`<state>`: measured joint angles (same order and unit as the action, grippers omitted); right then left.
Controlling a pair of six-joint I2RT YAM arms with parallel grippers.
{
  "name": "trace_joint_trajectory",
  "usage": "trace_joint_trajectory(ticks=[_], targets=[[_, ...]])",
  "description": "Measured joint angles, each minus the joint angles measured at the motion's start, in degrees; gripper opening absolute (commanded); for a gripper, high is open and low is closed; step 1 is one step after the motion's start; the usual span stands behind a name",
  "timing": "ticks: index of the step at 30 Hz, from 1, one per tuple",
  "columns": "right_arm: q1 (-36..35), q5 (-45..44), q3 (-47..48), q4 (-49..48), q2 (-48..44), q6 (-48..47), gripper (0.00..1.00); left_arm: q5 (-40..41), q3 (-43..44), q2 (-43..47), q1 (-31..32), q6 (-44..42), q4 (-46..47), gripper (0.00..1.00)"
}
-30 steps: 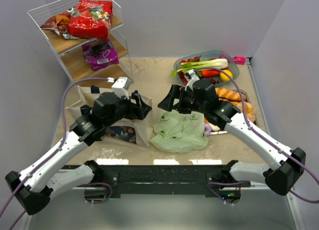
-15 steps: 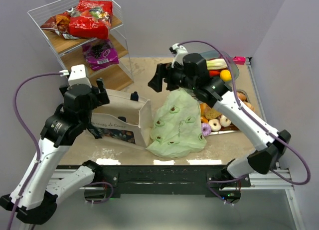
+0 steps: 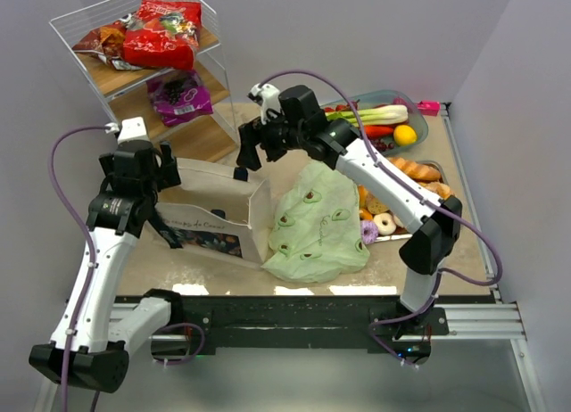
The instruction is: Place the mixed food into the grocery bags and tie them
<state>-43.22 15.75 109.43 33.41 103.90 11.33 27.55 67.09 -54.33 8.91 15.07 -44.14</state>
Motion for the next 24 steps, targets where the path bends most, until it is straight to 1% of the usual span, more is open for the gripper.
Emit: trace_joint_trajectory(ticks=[6, 8, 9, 11, 12, 13, 14, 15, 16, 17, 18, 19, 20, 21, 24], targets=[[-2.2, 0.2, 1.6, 1.5, 4.0, -2.6, 0.92, -1.4, -4.9, -2.2, -3.6, -1.4, 3.3, 0.97], [-2.8, 0.3, 2.5, 2.2, 5.6, -3.1, 0.91, -1.6, -5.5, -2.8, -4.2, -2.3, 4.9, 0.9], [-3.1, 0.4, 3.0, 2.3, 6.5, -3.4, 0.91, -1.9, -6.0, -3.0, -4.4, -2.7, 6.1, 0.81], [-3.5, 0.9, 3.5, 2.6, 8.0, -3.5, 0.89, -2.3, -6.9, -3.3, -4.8, -3.6, 7.6, 0.72], [-3.7, 1.3, 3.6, 2.7, 8.4, -3.5, 0.88, -2.4, -7.2, -3.5, -4.9, -3.8, 8.0, 0.62], [-3.9, 1.9, 3.6, 2.8, 9.0, -3.5, 0.84, -2.7, -7.5, -3.7, -5.0, -4.4, 8.9, 0.57], [-4.1, 2.2, 3.6, 2.8, 9.4, -3.5, 0.76, -2.9, -7.7, -4.0, -5.1, -4.9, 9.7, 0.51], [-4.3, 2.7, 3.6, 2.9, 9.8, -3.4, 0.68, -3.0, -7.8, -4.2, -5.2, -5.3, 10.3, 0.38], [-4.6, 3.3, 3.6, 2.8, 9.9, -3.3, 0.59, -3.2, -7.8, -4.4, -5.2, -5.7, 10.8, 0.32], [-4.9, 3.6, 3.5, 2.8, 9.9, -3.1, 0.39, -3.3, -7.8, -4.6, -5.2, -5.9, 11.4, 0.26], [-5.1, 3.7, 3.3, 2.5, 9.8, -2.8, 0.28, -3.5, -7.8, -4.9, -5.2, -6.1, 11.9, 0.16], [-5.3, 3.9, 2.6, 1.9, 9.4, -2.5, 0.2, -3.7, -7.8, -5.0, -5.2, -6.3, 12.3, 0.1], [-5.5, 3.8, 1.5, 1.4, 8.7, -1.8, 0.06, -4.4, -7.9, -5.2, -5.2, -6.5, 12.7, 0.05], [-5.7, 3.7, 0.1, 1.0, 7.7, -1.0, 0.01, -5.2, -8.0, -5.3, -5.3, -6.8, 13.3, 0.0], [-6.0, 2.7, -6.4, -1.3, 3.1, 1.9, 0.0, -9.8, -8.2, -5.4, -5.5, -7.4, 15.0, 0.0]])
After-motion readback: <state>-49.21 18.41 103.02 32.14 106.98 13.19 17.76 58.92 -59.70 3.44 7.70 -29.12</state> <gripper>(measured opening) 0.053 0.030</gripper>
